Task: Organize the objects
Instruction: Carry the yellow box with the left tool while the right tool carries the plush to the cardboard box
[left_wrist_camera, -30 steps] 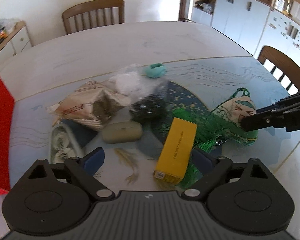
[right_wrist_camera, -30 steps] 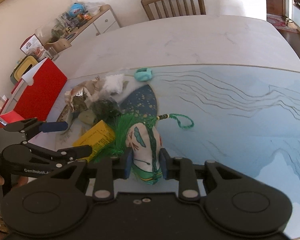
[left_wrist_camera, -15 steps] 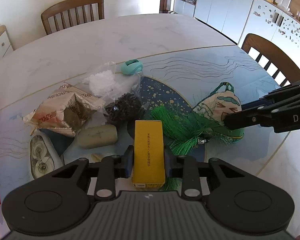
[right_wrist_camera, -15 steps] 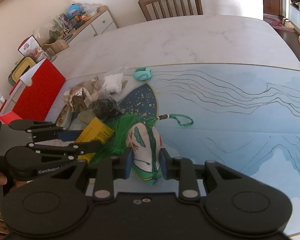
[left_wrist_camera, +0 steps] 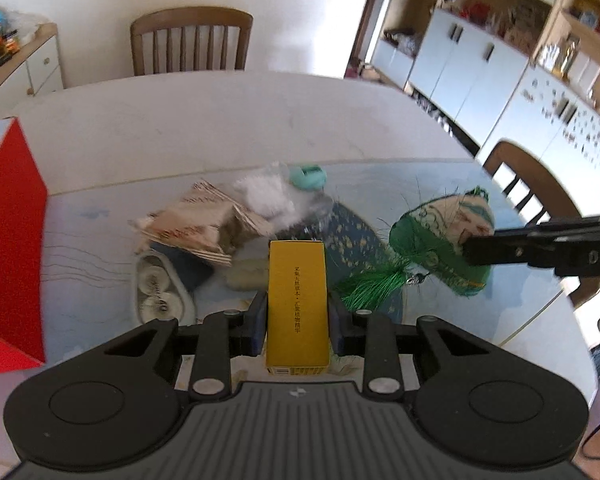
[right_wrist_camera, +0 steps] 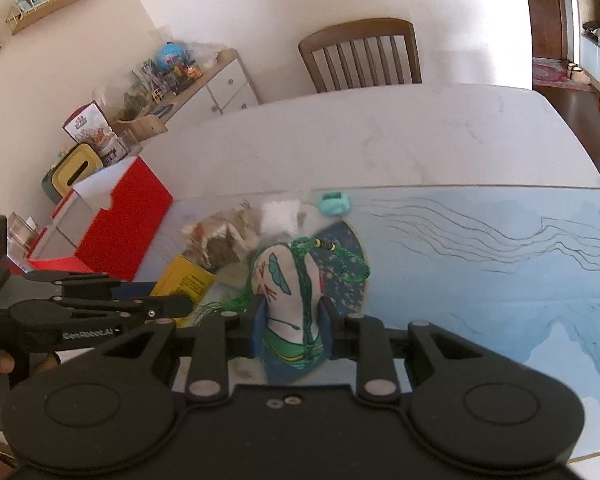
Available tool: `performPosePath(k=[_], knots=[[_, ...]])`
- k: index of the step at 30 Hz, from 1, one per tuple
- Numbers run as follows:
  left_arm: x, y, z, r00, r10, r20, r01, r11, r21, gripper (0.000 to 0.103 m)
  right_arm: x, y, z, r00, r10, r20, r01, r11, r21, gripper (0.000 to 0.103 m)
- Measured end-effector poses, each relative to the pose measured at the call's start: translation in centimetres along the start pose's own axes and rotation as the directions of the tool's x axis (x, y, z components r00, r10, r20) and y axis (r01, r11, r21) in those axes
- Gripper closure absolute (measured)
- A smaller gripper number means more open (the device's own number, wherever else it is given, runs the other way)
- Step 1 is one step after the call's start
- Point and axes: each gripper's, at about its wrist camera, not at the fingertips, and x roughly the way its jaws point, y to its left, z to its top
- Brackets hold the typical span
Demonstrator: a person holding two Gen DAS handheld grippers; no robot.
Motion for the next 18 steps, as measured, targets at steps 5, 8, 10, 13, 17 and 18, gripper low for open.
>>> performPosePath(k=[5,8,10,13,17,18], knots=[[-2.8,2.1,0.1,0.999,0.0,0.033,0.002,0.999,-0.043,0.074,-0.4,2.2,0.7,0.999,0.029,0.028,-0.029,1.0,-0.004,0.077],[-4.5,3.5,0.0,0.999,0.02,0.042,-0.017,0.999,-0.052,0.074,-0.3,4.4,1.3,0.998,0.052,0.038,-0.051,0.998,-0.032,0.077],[-5.6,4.9,0.0,0.998,0.035,0.045,-0.032,0.997,-0.067,0.074,0.0,6.1,1.7,0.997,0.067,0.042,-0.065,0.996,-0.059,0.077],[-7.4,7.2,0.2,0.996,0.064,0.055,-0.059,0.994,-0.088,0.074,0.7,8.7,2.6,0.994,0.094,0.049,-0.089,0.991,-0.097,0.077],[-9.7,10.1,0.7,0.992,0.102,0.07,-0.094,0.989,-0.112,0.074,2.1,12.5,4.1,0.99,0.13,0.048,-0.122,0.982,-0.145,0.077],[-10.3,11.0,0.9,0.991,0.112,0.076,-0.103,0.988,-0.119,0.074,2.4,13.4,4.5,0.989,0.14,0.047,-0.131,0.979,-0.154,0.077]])
